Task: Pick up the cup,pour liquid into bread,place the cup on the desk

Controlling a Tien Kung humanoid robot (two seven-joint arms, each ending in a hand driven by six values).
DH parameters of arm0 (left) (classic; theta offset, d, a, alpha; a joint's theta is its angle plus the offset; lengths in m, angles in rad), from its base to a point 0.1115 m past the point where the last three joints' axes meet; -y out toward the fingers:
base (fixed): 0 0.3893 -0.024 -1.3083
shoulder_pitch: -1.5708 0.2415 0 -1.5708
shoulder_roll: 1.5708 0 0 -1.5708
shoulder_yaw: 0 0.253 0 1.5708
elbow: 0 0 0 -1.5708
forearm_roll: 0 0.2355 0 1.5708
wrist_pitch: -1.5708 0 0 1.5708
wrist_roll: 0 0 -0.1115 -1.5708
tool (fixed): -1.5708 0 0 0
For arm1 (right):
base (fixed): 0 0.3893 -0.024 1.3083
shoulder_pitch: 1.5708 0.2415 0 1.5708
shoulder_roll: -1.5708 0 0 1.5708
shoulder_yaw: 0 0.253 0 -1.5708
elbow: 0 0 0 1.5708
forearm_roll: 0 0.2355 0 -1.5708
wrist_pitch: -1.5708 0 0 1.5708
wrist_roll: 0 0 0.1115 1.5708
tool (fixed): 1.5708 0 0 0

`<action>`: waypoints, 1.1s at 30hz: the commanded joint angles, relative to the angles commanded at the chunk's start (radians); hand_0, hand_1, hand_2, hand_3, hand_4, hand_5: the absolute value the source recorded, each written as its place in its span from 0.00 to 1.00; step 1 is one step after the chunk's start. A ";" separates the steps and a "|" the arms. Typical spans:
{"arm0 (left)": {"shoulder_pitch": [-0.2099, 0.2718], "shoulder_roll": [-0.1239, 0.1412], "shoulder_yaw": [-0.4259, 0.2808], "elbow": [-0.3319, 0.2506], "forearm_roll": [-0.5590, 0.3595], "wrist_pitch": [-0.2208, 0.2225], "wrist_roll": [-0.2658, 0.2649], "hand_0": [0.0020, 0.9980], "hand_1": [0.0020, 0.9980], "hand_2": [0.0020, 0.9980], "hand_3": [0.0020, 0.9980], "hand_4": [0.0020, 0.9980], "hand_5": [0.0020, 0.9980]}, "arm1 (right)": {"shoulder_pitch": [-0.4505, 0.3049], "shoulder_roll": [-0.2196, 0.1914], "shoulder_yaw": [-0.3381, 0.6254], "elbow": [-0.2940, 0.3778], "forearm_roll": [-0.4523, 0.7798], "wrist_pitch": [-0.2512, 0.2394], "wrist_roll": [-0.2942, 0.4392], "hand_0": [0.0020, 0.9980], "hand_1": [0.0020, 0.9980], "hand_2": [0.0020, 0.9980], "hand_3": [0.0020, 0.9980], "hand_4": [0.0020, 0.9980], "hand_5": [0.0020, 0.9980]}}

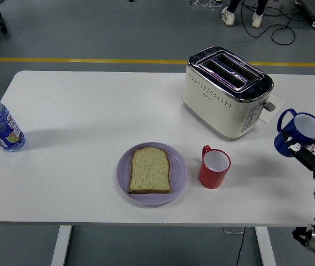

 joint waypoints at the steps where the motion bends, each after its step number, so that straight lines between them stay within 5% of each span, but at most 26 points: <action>1: 0.000 0.000 0.000 0.000 0.000 0.000 0.000 0.63 0.64 0.65 0.50 0.24 0.86 | 0.002 0.005 -0.012 -0.021 0.003 0.000 0.005 0.43 0.44 0.58 0.55 0.72 0.00; 33: 0.012 -0.003 0.018 0.000 -0.009 -0.002 0.001 0.63 0.64 0.65 0.50 0.24 0.88 | 0.094 0.045 -0.203 -0.250 0.038 0.000 0.009 0.38 0.42 0.57 0.54 0.76 0.00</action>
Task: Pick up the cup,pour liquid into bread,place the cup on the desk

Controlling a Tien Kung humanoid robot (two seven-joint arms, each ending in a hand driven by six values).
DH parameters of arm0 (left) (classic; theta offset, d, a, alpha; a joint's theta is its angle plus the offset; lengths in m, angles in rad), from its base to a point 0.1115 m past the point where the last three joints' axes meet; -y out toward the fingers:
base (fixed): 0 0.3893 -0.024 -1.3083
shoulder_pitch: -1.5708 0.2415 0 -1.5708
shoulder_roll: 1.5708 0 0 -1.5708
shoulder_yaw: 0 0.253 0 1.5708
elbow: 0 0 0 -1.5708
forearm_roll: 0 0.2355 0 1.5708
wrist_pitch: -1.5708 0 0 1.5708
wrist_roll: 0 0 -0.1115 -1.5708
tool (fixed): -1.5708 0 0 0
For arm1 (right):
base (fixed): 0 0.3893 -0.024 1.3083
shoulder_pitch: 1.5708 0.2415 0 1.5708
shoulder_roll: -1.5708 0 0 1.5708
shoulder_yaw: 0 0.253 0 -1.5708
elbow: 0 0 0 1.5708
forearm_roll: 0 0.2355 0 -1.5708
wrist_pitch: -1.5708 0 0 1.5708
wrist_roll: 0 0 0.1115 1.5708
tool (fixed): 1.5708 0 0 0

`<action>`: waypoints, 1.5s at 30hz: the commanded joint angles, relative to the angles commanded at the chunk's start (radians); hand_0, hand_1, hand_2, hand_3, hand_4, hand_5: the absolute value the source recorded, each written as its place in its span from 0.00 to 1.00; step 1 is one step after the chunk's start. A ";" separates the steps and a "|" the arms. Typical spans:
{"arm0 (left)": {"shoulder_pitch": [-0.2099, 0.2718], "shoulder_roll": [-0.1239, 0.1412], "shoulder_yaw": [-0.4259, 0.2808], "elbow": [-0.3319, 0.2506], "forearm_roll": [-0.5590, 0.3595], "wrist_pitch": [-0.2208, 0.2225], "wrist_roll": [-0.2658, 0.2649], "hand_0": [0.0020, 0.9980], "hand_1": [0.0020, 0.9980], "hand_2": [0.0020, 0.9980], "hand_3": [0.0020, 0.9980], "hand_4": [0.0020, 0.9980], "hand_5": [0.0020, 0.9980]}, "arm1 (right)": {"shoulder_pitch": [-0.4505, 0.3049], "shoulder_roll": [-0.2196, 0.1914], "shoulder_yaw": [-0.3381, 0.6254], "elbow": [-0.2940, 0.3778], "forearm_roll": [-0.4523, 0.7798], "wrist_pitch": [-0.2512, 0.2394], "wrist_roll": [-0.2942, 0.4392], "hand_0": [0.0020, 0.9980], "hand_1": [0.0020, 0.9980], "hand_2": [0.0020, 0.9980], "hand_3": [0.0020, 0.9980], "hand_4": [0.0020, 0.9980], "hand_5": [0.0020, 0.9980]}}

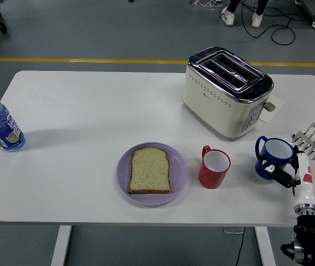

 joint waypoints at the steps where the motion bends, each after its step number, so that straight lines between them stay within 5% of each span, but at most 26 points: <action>1: 0.000 0.000 -0.001 0.000 0.000 0.000 0.000 0.63 0.64 0.65 0.50 0.24 0.88 | 0.001 0.002 0.000 -0.004 0.002 0.000 0.001 0.38 0.42 0.57 0.54 0.76 0.00; 45: -0.009 0.002 -0.014 -0.001 0.007 -0.001 0.000 0.63 0.64 0.65 0.50 0.22 0.86 | 0.021 0.035 0.004 -0.083 -0.047 0.000 -0.046 0.39 0.41 0.57 0.58 0.79 0.00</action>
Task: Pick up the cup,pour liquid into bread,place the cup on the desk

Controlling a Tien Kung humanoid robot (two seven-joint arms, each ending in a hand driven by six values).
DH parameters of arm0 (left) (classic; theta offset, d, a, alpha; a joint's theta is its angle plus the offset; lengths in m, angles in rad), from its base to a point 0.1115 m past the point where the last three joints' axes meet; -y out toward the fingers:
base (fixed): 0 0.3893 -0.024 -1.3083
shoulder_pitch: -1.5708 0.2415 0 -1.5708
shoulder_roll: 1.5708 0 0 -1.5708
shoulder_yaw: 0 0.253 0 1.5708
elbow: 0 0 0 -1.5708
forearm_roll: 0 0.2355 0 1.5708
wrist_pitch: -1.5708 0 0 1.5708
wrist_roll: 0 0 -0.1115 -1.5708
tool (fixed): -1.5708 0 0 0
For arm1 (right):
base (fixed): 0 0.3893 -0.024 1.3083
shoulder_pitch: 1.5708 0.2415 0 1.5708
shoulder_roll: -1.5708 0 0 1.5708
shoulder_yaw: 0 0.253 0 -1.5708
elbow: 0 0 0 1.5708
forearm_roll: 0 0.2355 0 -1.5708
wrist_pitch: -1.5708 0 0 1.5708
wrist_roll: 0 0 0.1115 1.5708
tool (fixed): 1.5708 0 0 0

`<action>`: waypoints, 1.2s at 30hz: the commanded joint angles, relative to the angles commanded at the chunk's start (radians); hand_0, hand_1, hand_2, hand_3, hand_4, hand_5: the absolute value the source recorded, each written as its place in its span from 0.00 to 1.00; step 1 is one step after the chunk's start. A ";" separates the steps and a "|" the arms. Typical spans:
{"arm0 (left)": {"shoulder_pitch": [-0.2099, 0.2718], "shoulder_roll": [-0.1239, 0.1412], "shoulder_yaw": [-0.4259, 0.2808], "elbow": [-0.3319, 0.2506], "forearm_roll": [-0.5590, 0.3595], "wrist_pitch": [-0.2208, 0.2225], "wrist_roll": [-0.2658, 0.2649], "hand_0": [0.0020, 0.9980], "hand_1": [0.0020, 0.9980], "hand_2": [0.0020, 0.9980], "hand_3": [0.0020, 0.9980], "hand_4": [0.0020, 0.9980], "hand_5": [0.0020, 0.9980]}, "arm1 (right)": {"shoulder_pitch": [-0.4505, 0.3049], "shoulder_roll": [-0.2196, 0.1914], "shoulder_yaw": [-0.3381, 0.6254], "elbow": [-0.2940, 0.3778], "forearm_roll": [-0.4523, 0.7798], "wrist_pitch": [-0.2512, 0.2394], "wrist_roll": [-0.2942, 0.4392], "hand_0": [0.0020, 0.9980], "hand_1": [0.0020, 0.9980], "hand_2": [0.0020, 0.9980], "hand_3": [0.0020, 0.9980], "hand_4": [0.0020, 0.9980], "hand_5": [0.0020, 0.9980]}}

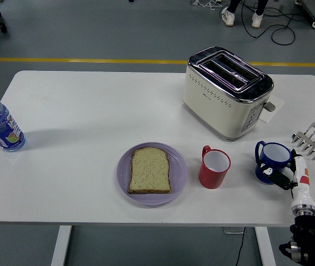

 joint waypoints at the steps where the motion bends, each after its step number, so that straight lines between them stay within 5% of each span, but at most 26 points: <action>1: 0.000 0.000 0.000 0.000 -0.001 0.000 0.000 0.63 0.64 0.65 0.50 0.22 0.86 | -0.002 0.000 0.001 0.002 -0.002 0.000 0.000 0.39 0.41 0.57 0.58 0.79 0.00; 13: 0.004 0.000 0.001 0.001 0.002 0.000 0.000 0.63 0.64 0.65 0.50 0.23 0.85 | -0.023 -0.009 0.016 0.022 -0.032 0.000 -0.026 0.44 0.42 0.60 0.70 0.82 0.00; 14: 0.004 0.000 0.001 0.001 0.001 0.000 0.000 0.63 0.64 0.65 0.50 0.23 0.85 | -0.023 -0.010 0.016 0.022 -0.032 0.000 -0.027 0.73 0.60 0.77 0.85 0.84 0.00; 19: 0.006 0.000 0.003 0.001 0.002 0.000 0.000 0.63 0.64 0.65 0.50 0.23 0.85 | -0.031 -0.013 0.018 0.030 -0.041 0.000 -0.032 0.73 0.60 0.77 0.85 0.84 0.00; 20: 0.006 0.000 0.005 0.001 0.001 0.000 0.001 0.63 0.64 0.65 0.50 0.24 0.85 | -0.033 -0.013 0.019 0.033 -0.044 0.002 -0.032 0.85 0.69 0.85 0.91 0.86 0.00; 25: 0.008 0.001 0.007 0.001 0.001 0.000 0.001 0.63 0.64 0.65 0.50 0.24 0.85 | -0.038 -0.015 0.020 0.046 -0.049 0.020 -0.020 0.85 0.69 0.85 0.91 0.86 0.00; 26: 0.008 0.000 0.007 0.001 0.000 0.000 0.001 0.63 0.64 0.65 0.50 0.24 0.85 | -0.038 -0.015 0.020 0.047 -0.050 0.022 -0.017 0.93 0.82 0.96 0.99 0.87 0.00; 36: 0.011 0.000 0.012 0.001 -0.001 0.000 0.000 0.63 0.64 0.65 0.50 0.24 0.85 | -0.041 -0.017 0.038 0.064 -0.068 0.031 -0.008 0.95 0.83 0.97 1.00 0.88 0.00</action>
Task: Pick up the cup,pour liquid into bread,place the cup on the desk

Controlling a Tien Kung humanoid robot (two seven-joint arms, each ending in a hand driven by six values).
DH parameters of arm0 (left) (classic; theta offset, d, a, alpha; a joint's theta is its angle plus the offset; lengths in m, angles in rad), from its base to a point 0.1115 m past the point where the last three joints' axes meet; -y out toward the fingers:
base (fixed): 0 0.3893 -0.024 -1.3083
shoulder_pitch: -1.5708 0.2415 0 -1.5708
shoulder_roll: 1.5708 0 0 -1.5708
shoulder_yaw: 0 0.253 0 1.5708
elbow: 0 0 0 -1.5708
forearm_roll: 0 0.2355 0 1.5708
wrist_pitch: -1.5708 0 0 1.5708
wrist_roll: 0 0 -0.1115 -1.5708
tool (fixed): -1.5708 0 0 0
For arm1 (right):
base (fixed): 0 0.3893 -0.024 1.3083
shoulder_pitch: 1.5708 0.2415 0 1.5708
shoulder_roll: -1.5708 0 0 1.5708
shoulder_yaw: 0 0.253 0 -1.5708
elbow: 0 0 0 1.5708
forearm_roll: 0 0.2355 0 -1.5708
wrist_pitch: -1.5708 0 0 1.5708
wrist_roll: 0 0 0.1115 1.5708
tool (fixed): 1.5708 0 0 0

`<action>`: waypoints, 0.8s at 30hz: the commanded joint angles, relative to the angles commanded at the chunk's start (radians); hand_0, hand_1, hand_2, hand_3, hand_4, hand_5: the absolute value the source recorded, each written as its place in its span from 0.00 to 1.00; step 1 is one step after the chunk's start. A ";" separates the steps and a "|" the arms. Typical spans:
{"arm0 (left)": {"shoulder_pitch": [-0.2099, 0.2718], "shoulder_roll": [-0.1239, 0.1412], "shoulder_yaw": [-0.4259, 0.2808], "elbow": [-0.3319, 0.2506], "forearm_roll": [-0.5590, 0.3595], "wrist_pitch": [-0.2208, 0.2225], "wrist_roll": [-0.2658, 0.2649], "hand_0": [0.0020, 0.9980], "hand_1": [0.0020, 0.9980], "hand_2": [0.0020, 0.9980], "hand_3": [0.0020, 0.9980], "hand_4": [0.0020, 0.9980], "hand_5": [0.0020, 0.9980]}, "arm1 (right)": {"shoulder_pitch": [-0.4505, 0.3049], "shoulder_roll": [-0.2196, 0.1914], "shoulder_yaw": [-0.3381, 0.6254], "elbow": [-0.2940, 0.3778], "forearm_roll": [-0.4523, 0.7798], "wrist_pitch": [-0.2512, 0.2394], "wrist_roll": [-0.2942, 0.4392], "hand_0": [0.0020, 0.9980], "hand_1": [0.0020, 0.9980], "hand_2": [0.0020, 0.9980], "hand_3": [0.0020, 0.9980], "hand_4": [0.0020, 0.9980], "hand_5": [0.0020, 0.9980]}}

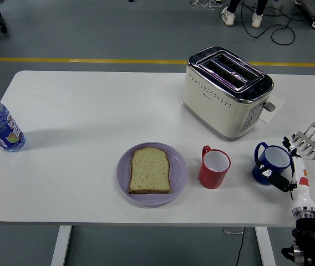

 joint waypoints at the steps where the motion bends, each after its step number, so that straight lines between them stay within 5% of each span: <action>1: -0.001 0.000 -0.001 0.000 0.001 0.000 0.000 0.63 0.64 0.65 0.50 0.24 0.85 | -0.001 0.000 0.004 0.001 0.000 0.001 0.001 0.95 0.83 0.97 1.00 0.88 0.00; 8: -0.005 0.001 -0.009 -0.001 0.007 0.000 0.000 0.63 0.64 0.65 0.50 0.25 0.85 | -0.017 -0.016 0.025 0.062 -0.035 -0.009 -0.004 0.96 0.84 0.97 1.00 0.88 0.00; 24: -0.011 0.004 -0.019 -0.001 0.013 0.000 0.000 0.63 0.64 0.65 0.50 0.25 0.85 | -0.099 -0.067 0.129 0.432 -0.211 -0.031 -0.069 0.96 0.83 0.97 1.00 0.90 0.00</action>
